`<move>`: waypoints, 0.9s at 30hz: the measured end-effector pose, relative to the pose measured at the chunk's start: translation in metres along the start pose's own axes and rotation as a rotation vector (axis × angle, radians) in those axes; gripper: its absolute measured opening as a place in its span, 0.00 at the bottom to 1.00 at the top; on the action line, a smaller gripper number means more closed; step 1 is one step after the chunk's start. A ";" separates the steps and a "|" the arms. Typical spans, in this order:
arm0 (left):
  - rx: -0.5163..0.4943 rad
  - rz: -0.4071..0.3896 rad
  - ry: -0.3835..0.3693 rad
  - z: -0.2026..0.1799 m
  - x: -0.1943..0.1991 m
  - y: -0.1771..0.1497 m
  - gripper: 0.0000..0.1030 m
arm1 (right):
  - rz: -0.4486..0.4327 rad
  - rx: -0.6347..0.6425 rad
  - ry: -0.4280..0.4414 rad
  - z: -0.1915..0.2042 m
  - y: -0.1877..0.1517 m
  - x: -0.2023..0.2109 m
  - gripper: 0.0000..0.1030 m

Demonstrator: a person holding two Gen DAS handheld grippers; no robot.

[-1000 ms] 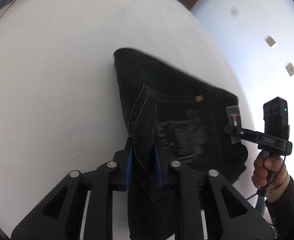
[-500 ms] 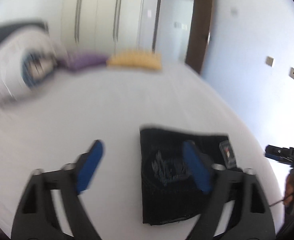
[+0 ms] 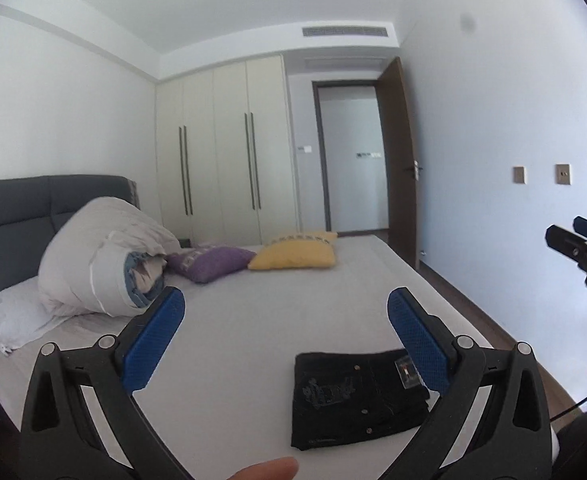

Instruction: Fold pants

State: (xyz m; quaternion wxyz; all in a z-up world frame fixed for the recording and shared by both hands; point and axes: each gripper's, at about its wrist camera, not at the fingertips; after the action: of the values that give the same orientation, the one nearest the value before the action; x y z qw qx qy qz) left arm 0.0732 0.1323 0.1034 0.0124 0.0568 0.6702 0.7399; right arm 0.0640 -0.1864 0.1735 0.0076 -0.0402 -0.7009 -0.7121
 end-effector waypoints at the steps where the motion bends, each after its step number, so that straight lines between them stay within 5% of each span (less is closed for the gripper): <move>1: 0.007 0.004 0.009 0.005 0.006 0.008 1.00 | -0.017 -0.016 -0.010 -0.003 0.008 0.007 1.00; 6: 0.070 0.073 0.058 0.009 0.010 0.020 1.00 | 0.018 -0.106 -0.010 -0.004 0.023 0.026 1.00; 12: -0.037 0.412 0.075 -0.014 -0.034 -0.022 1.00 | 0.263 -0.119 -0.075 -0.008 -0.034 -0.011 1.00; 16: -0.029 0.537 0.028 -0.029 -0.047 -0.057 1.00 | 0.393 -0.125 -0.105 -0.008 -0.064 -0.027 1.00; 27: 0.029 0.672 -0.018 -0.044 -0.070 -0.101 1.00 | 0.572 -0.084 -0.088 0.014 -0.101 -0.029 1.00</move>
State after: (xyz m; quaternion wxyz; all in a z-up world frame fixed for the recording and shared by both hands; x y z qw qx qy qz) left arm 0.1326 0.0922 -0.0064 -0.2269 0.2815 0.6244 0.6924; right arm 0.0867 -0.1716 0.0711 0.1759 -0.2673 -0.6307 -0.7070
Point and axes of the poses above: each gripper's, at about its wrist camera, not at the fingertips, and x roughly against the way its jaws point, z to its left, y to its top, and after that the axes turned 4 degrees about -z, right-handed
